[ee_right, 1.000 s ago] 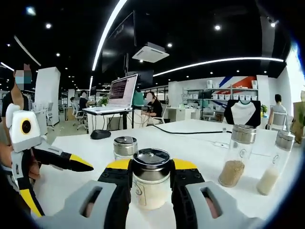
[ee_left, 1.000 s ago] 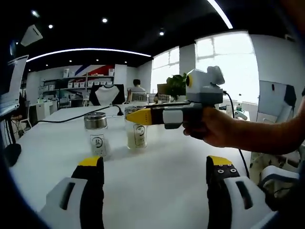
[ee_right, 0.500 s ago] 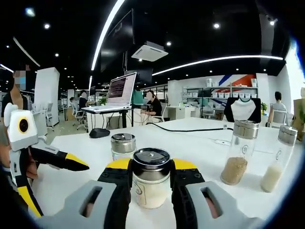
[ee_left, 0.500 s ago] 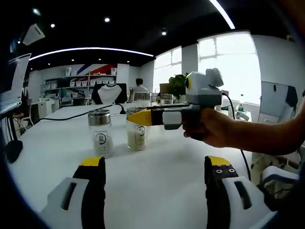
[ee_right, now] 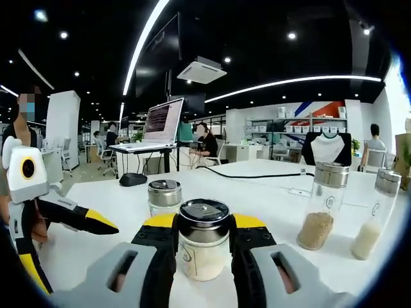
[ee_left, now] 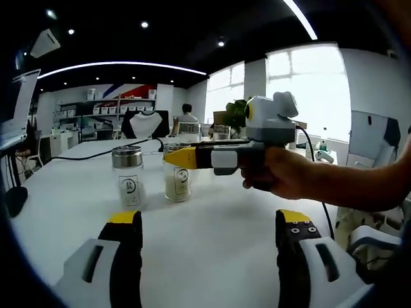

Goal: Rotate the seasoning bottle until the label or dispensing opening points toward the visible target arrow and the bottle remains upright within the marked orientation range

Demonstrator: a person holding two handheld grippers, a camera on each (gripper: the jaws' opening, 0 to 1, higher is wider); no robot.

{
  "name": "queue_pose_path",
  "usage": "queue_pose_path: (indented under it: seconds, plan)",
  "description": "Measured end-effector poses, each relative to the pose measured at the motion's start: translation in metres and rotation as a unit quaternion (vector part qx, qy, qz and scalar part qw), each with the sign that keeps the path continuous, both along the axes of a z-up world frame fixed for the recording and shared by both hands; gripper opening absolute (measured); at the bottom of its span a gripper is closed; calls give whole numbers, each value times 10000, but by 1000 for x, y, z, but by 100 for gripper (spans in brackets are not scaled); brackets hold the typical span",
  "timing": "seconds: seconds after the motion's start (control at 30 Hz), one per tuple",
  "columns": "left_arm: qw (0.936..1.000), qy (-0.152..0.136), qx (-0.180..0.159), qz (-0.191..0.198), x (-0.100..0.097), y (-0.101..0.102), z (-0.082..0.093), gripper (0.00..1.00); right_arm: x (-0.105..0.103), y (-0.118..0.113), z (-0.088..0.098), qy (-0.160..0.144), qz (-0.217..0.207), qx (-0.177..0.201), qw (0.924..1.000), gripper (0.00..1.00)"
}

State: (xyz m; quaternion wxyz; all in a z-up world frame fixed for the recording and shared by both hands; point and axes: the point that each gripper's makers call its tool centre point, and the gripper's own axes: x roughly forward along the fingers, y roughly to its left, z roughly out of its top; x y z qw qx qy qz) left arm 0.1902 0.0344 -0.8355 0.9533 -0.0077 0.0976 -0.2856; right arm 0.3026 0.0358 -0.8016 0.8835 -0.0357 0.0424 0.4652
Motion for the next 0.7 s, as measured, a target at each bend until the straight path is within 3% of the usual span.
queue_pose_path:
  seconds: [0.7]
  plan:
    - [10000, -83, -23, 12, -4, 1, 7, 88, 0, -2, 0, 23, -543, -40, 9985, 29]
